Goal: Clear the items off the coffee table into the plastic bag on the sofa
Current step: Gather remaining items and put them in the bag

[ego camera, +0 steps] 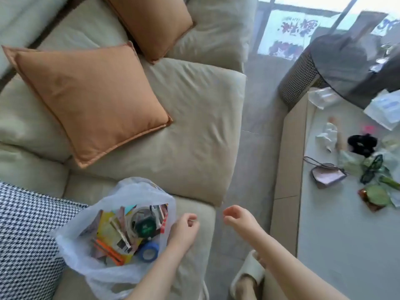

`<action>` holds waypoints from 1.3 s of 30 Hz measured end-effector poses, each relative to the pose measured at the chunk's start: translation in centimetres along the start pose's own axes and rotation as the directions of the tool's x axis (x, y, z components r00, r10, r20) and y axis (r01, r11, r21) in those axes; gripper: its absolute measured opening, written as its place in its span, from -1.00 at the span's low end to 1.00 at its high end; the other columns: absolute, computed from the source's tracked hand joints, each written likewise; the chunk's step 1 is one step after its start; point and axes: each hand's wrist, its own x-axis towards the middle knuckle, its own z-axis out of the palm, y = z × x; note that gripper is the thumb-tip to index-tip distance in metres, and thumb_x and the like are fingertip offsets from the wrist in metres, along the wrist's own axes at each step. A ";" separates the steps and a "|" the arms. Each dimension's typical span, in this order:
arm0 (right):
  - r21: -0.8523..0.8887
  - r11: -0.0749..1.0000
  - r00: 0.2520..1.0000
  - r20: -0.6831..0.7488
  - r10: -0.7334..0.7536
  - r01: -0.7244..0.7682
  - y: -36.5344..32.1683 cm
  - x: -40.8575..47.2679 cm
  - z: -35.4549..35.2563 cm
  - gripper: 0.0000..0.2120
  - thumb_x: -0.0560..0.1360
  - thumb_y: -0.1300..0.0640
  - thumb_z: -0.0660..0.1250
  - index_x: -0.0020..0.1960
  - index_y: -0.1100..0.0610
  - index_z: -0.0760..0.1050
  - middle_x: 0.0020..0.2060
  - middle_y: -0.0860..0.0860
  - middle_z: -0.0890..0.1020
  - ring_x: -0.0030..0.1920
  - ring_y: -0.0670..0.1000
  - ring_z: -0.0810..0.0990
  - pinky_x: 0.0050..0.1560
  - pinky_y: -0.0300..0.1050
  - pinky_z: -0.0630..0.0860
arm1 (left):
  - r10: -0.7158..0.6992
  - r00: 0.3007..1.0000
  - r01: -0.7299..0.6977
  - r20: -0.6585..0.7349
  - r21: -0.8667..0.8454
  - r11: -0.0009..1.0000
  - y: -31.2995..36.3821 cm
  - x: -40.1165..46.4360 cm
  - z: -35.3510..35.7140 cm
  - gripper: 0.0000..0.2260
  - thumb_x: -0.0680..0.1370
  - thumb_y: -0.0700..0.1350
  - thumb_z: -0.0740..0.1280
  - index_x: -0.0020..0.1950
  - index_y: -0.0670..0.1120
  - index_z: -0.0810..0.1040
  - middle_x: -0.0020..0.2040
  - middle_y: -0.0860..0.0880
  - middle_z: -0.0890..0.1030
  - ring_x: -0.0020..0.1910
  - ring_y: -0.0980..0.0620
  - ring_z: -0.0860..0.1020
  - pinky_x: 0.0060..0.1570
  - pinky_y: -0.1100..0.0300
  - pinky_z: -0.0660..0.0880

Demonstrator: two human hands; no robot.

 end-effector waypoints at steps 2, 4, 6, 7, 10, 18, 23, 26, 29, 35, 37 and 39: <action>-0.027 0.999 0.999 -0.044 0.017 -0.019 2.7 -0.2 -2.9 -0.80 0.51 0.18 0.26 0.10 0.11 0.55 0.04 0.01 0.62 0.04 -0.02 0.56 -0.04 -0.26 0.40 | 0.042 0.999 -0.044 0.018 0.117 0.992 1.4 -0.2 2.7 -0.78 0.52 -0.14 0.28 0.15 -0.04 0.54 0.02 -0.09 0.66 0.05 -0.07 0.60 0.09 0.16 0.48; -0.027 0.999 0.995 -0.089 0.042 -0.045 5.5 -0.4 -5.9 -0.78 0.52 0.16 0.24 0.14 0.12 0.54 0.08 0.00 0.61 0.09 -0.02 0.55 0.00 -0.27 0.37 | 0.078 0.995 -0.086 0.059 0.164 0.983 3.0 -0.5 5.6 -0.79 0.53 -0.16 0.27 0.14 -0.08 0.55 0.02 -0.11 0.65 0.05 -0.10 0.61 0.11 0.14 0.49; 0.006 0.997 0.989 -0.123 0.082 -0.082 8.5 -0.6 -8.9 -0.78 0.53 0.16 0.22 0.14 0.12 0.54 0.09 0.00 0.61 0.08 -0.03 0.54 0.00 -0.28 0.36 | 0.097 0.988 -0.121 0.116 0.218 0.968 4.8 -0.6 8.6 -0.80 0.54 -0.17 0.27 0.14 -0.11 0.55 0.03 -0.13 0.64 0.05 -0.10 0.62 0.11 0.14 0.49; 0.029 0.994 0.984 -0.142 0.107 -0.104 10.0 -0.8 -10.4 -0.78 0.54 0.16 0.21 0.13 0.11 0.54 0.09 0.00 0.61 0.09 -0.03 0.54 0.01 -0.27 0.37 | 0.102 0.985 -0.135 0.140 0.248 0.959 5.7 -0.7 10.0 -0.81 0.54 -0.16 0.27 0.14 -0.11 0.55 0.03 -0.12 0.64 0.05 -0.10 0.62 0.11 0.14 0.50; 0.110 0.981 0.965 -0.188 0.181 -0.163 14.6 -1.2 -14.5 -0.78 0.55 0.18 0.20 0.12 0.14 0.54 0.11 0.03 0.61 0.14 0.01 0.54 0.06 -0.21 0.40 | 0.114 0.974 -0.169 0.194 0.297 0.940 8.2 -0.7 14.5 -0.83 0.53 -0.18 0.28 0.09 -0.09 0.57 0.01 -0.13 0.64 0.07 -0.10 0.60 0.15 0.05 0.53; 0.338 0.907 0.894 -0.278 0.353 -0.253 26.1 -2.1 -24.2 -0.81 0.53 0.18 0.24 0.08 0.17 0.56 0.05 0.09 0.64 0.12 0.09 0.57 0.09 -0.14 0.43 | 0.190 0.922 -0.340 0.336 0.475 0.811 16.3 -2.0 27.8 -0.83 0.55 -0.13 0.27 0.11 -0.05 0.57 -0.02 -0.02 0.64 -0.01 -0.02 0.61 0.08 0.17 0.48; 0.430 0.867 0.856 -0.320 0.407 -0.251 31.0 -2.9 -28.1 -0.81 0.53 0.16 0.23 0.08 0.15 0.56 0.05 0.07 0.65 0.11 0.07 0.57 0.02 -0.20 0.41 | 0.215 0.880 -0.433 0.423 0.528 0.731 20.3 -3.1 35.6 -0.82 0.56 -0.10 0.25 0.12 -0.03 0.56 0.02 -0.06 0.65 0.05 -0.01 0.59 -0.06 0.21 0.43; 0.476 0.841 0.834 -0.331 0.442 -0.257 33.8 -4.0 -29.4 -0.80 0.53 0.17 0.23 0.09 0.17 0.55 0.05 0.09 0.64 0.11 0.07 0.57 0.00 -0.20 0.40 | 0.185 0.873 -0.437 0.452 0.555 0.708 21.5 -3.8 39.2 -0.81 0.54 -0.10 0.26 0.12 -0.05 0.57 0.03 -0.06 0.66 0.03 -0.03 0.61 0.03 0.18 0.48; 0.551 0.795 0.803 -0.338 0.491 -0.254 36.7 -4.9 -30.1 -0.82 0.52 0.19 0.24 0.06 0.18 0.56 0.03 0.09 0.64 0.06 0.07 0.57 -0.06 -0.22 0.36 | 0.166 0.856 -0.467 0.489 0.593 0.656 22.6 -4.1 42.4 -0.80 0.53 -0.08 0.25 0.12 -0.03 0.56 0.03 -0.03 0.65 0.02 -0.02 0.62 0.06 0.15 0.51; 0.652 0.727 0.746 -0.371 0.554 -0.216 41.8 -6.1 -32.2 -0.94 0.53 0.11 0.27 -0.06 0.09 0.49 -0.13 -0.02 0.58 -0.08 -0.03 0.50 -0.17 -0.25 0.34 | 0.182 0.797 -0.568 0.576 0.613 0.549 26.1 -4.0 49.3 -0.78 0.55 -0.08 0.22 0.16 -0.03 0.54 0.07 -0.05 0.64 0.06 -0.02 0.59 0.03 0.19 0.47; 0.681 0.699 0.711 -0.379 0.592 -0.219 43.7 -6.2 -33.0 -0.86 0.53 0.09 0.27 0.00 0.13 0.53 -0.11 -0.02 0.59 -0.06 -0.02 0.52 -0.17 -0.25 0.34 | 0.194 0.769 -0.612 0.609 0.615 0.497 27.3 -3.8 52.1 -0.76 0.57 -0.05 0.21 0.21 -0.02 0.52 0.12 -0.03 0.62 0.11 -0.01 0.56 0.08 0.17 0.47; 0.711 0.668 0.674 -0.384 0.631 -0.220 45.7 -5.9 -33.7 -0.82 0.52 0.07 0.28 0.05 0.14 0.53 -0.02 0.02 0.62 -0.04 -0.02 0.51 -0.10 -0.24 0.33 | 0.199 0.731 -0.662 0.652 0.608 0.438 28.1 -3.5 55.0 -0.71 0.59 -0.03 0.19 0.29 -0.02 0.47 0.21 -0.01 0.57 0.20 0.01 0.52 0.18 0.17 0.44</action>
